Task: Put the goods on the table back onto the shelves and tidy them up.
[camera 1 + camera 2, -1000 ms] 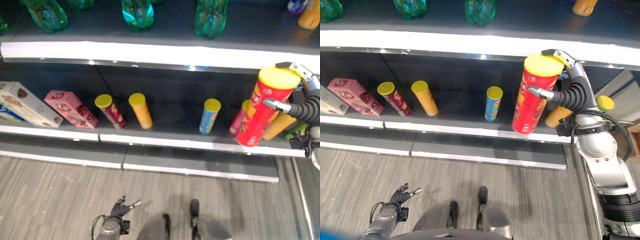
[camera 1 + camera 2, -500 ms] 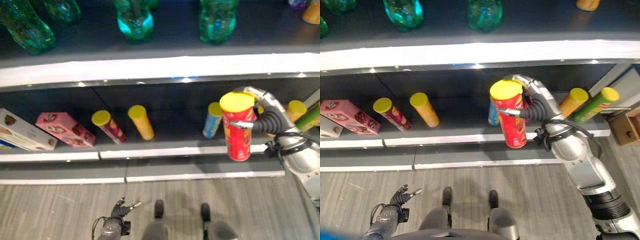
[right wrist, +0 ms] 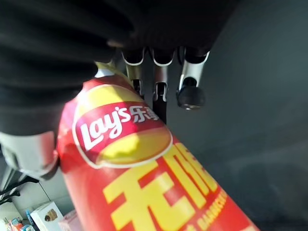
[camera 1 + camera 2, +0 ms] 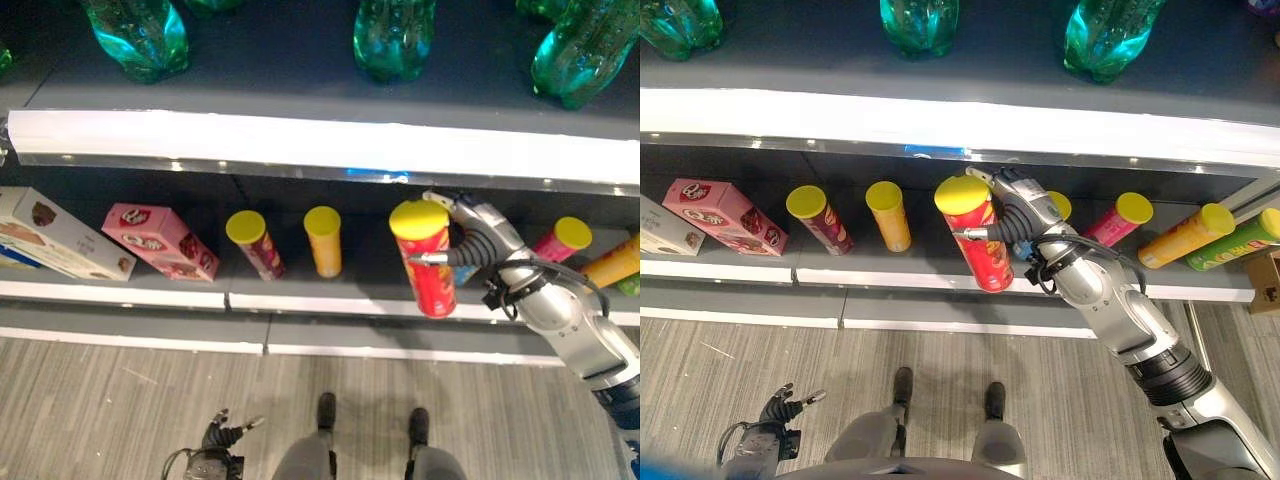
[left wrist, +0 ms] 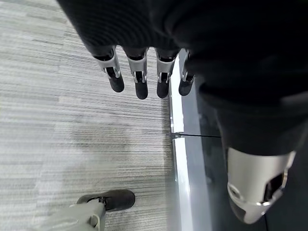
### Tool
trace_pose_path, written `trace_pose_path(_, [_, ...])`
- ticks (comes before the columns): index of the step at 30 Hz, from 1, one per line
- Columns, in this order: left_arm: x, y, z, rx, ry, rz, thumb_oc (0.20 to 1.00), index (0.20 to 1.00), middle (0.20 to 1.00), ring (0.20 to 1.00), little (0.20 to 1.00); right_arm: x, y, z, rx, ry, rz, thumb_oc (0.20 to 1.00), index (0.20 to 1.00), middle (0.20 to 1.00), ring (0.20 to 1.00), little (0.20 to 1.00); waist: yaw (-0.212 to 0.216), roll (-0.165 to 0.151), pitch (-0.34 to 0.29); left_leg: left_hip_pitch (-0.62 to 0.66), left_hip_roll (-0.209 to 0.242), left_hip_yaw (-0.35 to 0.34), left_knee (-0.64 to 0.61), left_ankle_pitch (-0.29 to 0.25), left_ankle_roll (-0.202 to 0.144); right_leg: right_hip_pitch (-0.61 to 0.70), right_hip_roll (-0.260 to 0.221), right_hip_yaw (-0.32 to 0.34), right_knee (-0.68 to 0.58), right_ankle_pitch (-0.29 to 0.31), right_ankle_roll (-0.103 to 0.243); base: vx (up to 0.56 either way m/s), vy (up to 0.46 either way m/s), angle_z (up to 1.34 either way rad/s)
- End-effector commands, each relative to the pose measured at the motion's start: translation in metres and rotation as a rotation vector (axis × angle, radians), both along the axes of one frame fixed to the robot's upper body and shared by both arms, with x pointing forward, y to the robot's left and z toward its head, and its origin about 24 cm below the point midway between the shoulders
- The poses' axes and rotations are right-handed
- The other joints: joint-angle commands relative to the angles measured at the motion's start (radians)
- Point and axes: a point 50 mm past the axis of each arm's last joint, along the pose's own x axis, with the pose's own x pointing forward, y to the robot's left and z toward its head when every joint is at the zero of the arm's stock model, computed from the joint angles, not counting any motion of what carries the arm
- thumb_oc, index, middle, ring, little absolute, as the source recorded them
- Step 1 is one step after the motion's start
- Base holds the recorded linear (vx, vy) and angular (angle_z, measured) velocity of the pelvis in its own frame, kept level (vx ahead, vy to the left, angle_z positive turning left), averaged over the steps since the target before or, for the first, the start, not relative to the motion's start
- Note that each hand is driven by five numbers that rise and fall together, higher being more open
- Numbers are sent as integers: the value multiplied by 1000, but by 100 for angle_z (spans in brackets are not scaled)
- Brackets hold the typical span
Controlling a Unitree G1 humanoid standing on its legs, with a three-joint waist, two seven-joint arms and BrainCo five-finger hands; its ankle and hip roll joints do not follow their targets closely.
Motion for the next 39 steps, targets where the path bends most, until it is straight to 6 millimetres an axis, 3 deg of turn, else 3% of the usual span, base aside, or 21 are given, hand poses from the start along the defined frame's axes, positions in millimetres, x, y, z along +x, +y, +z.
trace_pose_path(1, [4, 10, 4, 39, -20, 33, 1000, 1000, 1000, 1000, 1000, -2, 14, 29, 40, -95, 98, 200, 200, 200, 200, 200, 24, 13, -3, 2, 61, 4, 98, -147, -39, -23, -91, -17, 114, -74, 81, -19, -61, 19])
trace_pose_path(8, [0, 2, 1, 19, -15, 39, 1000, 1000, 1000, 1000, 1000, 17, 33, 11, 4, -76, 56, 200, 200, 200, 200, 200, 61, 18, 36, -61, 79, -30, 106, -121, -53, -44, -76, -55, 104, -79, 71, -22, -66, 14])
trace_pose_path(17, [0, -4, -1, 5, -16, 36, 1000, 1000, 1000, 1000, 1000, 30, 44, 12, -45, -136, 11, 200, 200, 200, 200, 200, 93, 31, 44, -74, 77, -61, 107, -118, -54, -27, -76, -92, 97, -81, 71, 2, -12, 9])
trace_pose_path(39, [7, -24, -1, 13, -53, 7, 1000, 1000, 1000, 1000, 1000, 32, -1, 6, 104, -367, -351, 200, 200, 200, 200, 200, 78, 92, 56, -104, 50, -94, 134, -129, -44, -34, -102, -117, 109, -80, 78, -1, 6, 4])
